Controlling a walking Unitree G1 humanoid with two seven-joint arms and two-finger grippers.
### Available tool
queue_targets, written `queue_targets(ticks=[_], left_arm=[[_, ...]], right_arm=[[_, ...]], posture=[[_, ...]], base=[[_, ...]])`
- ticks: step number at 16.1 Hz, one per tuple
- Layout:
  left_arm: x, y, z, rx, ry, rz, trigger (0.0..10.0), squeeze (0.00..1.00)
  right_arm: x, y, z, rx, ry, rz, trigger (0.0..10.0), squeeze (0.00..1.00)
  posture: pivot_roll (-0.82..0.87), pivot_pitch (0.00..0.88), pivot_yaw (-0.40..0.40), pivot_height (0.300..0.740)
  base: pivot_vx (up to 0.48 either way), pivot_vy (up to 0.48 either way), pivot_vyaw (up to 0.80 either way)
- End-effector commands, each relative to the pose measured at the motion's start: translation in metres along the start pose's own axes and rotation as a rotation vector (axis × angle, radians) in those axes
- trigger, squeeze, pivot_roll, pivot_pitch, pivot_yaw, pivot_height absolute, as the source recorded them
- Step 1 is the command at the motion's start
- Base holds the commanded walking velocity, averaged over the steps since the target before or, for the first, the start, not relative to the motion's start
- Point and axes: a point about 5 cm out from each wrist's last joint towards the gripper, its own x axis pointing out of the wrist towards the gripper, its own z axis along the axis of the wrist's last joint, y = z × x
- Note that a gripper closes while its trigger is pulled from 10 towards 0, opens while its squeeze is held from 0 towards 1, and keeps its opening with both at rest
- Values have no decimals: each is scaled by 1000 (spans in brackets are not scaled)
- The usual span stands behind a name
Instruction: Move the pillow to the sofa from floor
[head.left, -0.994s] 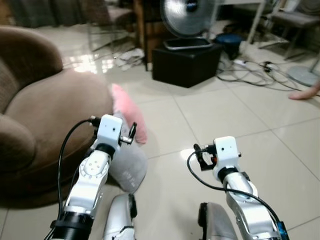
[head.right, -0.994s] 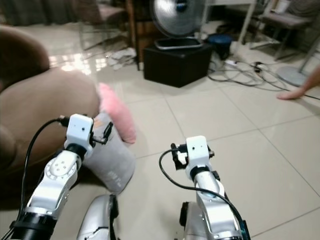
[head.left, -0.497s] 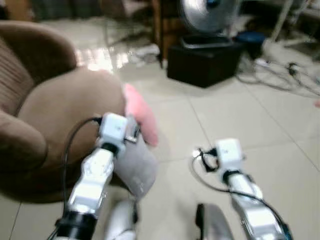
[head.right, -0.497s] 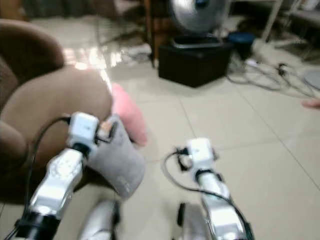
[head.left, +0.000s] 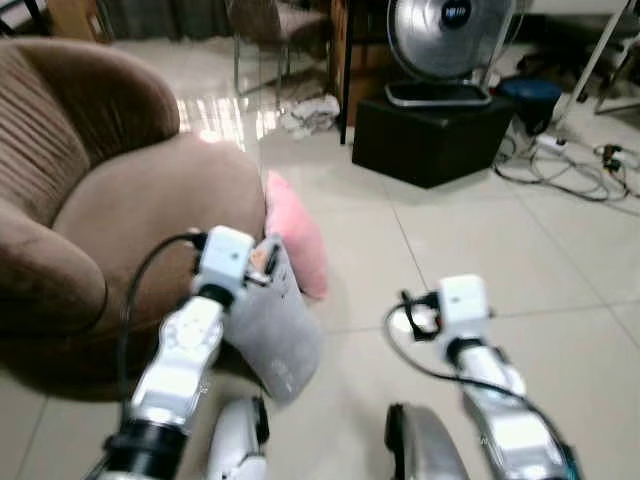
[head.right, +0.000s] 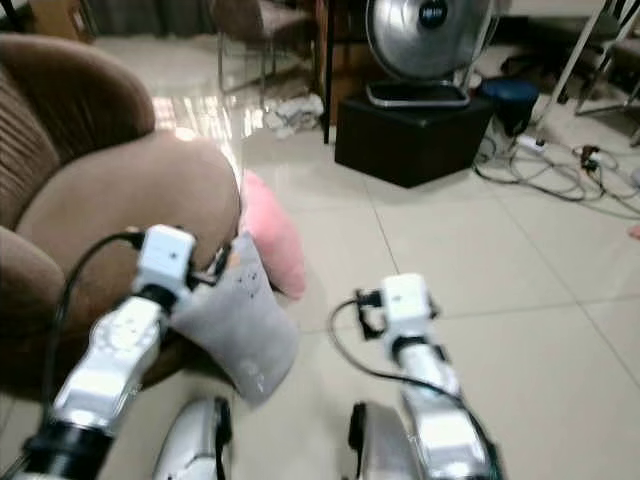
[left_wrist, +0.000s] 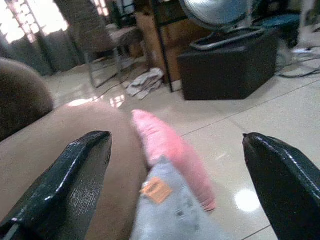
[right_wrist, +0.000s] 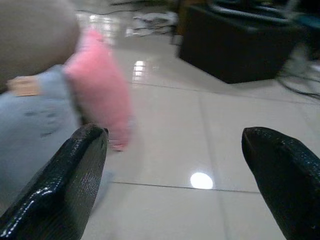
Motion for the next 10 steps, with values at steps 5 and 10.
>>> queue_targets(ticks=[5, 10], left_arm=[[3, -2, 6, 1, -17, -13, 10000, 0], [4, -4, 5, -2, -16, -24, 10000, 0]], right_arm=[[0, -5, 0, 11, -1, -24, 10000, 0], [1, -5, 0, 0, 1, -25, 10000, 0]], posture=[[-33, 0, 27, 570], [-36, 0, 30, 570]], base=[[306, 0, 191], [323, 0, 0]])
